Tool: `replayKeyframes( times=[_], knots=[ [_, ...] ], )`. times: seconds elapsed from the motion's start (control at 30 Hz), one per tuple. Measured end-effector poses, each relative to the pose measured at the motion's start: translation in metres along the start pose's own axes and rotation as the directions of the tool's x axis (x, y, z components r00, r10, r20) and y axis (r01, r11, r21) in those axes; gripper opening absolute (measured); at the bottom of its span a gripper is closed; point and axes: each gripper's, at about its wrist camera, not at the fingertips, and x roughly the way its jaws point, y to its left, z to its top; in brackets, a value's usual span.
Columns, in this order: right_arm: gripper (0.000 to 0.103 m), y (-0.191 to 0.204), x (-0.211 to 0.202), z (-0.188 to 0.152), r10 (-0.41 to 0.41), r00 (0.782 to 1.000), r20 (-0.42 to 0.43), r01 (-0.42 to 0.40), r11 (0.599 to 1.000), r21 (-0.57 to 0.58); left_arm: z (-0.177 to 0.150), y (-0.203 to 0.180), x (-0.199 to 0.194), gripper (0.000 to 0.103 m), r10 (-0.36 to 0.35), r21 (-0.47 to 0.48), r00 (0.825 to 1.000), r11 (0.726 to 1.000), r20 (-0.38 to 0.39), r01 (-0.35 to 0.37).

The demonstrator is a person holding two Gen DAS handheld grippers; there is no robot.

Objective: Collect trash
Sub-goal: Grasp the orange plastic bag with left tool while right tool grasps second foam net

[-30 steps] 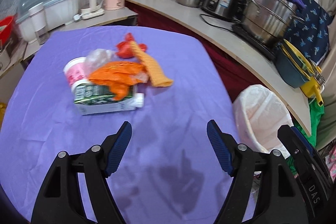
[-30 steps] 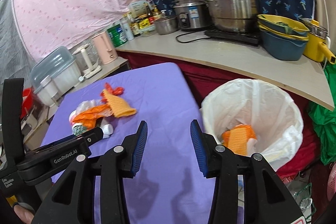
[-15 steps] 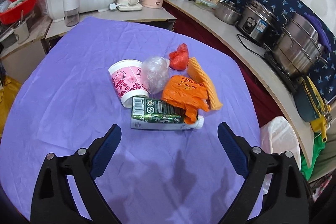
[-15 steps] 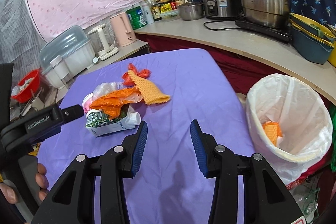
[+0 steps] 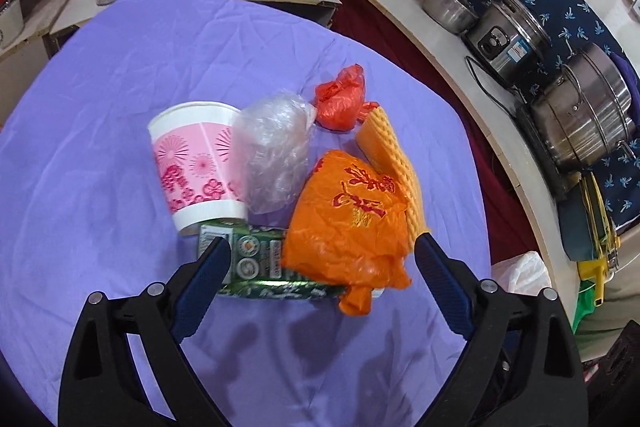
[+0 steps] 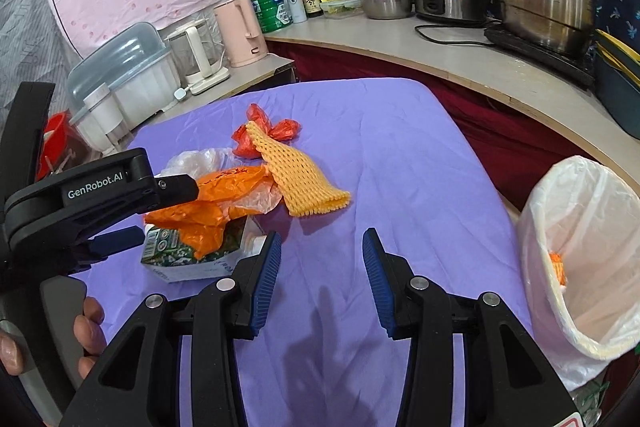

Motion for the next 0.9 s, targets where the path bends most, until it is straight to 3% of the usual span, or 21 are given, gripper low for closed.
replayKeyframes(
  times=[0.1,0.17,0.23,0.27,0.43,0.8,0.9],
  knots=[
    [0.042,0.003,0.017,0.004,0.001,1.000,-0.015,-0.001,1.000,-0.014,0.005,-0.002,0.008,0.071,-0.022,0.004,1.000,1.000,-0.022,0.022],
    [0.042,0.004,0.024,0.007,0.003,1.000,-0.022,-0.003,1.000,-0.018,0.007,-0.005,0.013,0.050,-0.033,0.023,0.999,0.999,-0.043,0.034],
    [0.042,0.005,0.031,0.008,0.009,1.000,-0.028,-0.009,1.000,-0.019,0.008,-0.009,0.015,0.043,-0.040,0.055,0.998,0.998,-0.049,0.043],
    [0.042,0.005,0.035,0.009,0.011,0.999,-0.032,-0.012,1.000,-0.019,0.009,-0.012,0.014,0.034,-0.039,0.069,0.998,0.997,-0.044,0.042],
    [0.042,0.008,0.053,0.016,0.029,0.999,-0.045,-0.029,0.999,-0.014,0.019,-0.023,0.005,0.017,-0.023,0.133,1.000,0.991,-0.003,0.023],
    [0.042,0.013,0.107,0.028,0.040,0.994,-0.105,-0.043,0.999,-0.025,0.034,-0.020,0.007,0.016,0.032,0.167,0.999,0.985,0.024,-0.035],
    [0.031,0.011,0.115,0.028,0.032,0.992,-0.124,-0.036,0.999,-0.030,0.034,-0.020,0.007,0.016,0.036,0.171,0.999,0.985,0.027,-0.040]
  ],
)
